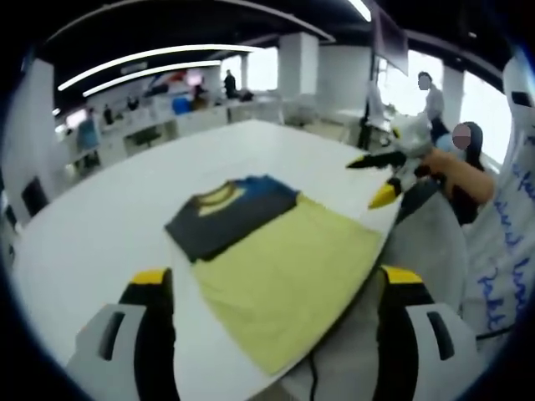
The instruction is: Fold the garment on the visible template until the final outline fits inside the template.
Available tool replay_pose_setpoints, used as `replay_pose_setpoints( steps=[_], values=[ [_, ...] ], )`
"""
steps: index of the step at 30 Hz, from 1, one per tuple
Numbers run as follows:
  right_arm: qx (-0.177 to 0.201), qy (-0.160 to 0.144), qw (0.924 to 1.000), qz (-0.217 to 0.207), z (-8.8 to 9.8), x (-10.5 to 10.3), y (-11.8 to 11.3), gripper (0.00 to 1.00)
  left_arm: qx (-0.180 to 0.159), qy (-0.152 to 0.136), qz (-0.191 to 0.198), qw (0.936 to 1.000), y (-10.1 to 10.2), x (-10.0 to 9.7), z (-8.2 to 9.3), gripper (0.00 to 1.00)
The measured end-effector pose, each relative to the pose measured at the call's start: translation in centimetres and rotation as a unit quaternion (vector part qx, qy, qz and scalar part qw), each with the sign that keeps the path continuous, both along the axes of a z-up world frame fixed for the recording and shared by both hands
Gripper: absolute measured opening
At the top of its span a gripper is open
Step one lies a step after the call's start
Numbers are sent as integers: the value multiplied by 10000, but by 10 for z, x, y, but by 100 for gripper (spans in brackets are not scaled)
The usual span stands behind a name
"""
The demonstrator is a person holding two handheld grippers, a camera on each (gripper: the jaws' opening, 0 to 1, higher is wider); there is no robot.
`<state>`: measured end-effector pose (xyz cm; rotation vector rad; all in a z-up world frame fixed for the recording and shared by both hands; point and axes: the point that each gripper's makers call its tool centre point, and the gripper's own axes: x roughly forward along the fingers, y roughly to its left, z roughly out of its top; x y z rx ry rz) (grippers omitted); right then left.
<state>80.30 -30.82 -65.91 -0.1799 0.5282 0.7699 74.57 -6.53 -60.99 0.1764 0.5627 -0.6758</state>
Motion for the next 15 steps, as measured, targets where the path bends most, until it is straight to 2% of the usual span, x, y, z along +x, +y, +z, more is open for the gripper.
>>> replay_pose_setpoints(
  steps=[4,8,10,15],
  values=[
    [-62,201,9998,38,-11,-9,-1,100,-32,89,35,9999,3,0,-8,98],
    [-245,298,9993,26,-22,-16,-5,100,65,261,150,9995,12,-1,-25,97],
    [-357,324,9988,17,-26,-18,-8,100,4,390,183,9991,13,-3,-32,96],
    [-357,475,9982,-94,-37,-18,-16,100,98,540,270,9981,16,-8,-48,94]
  ],
)
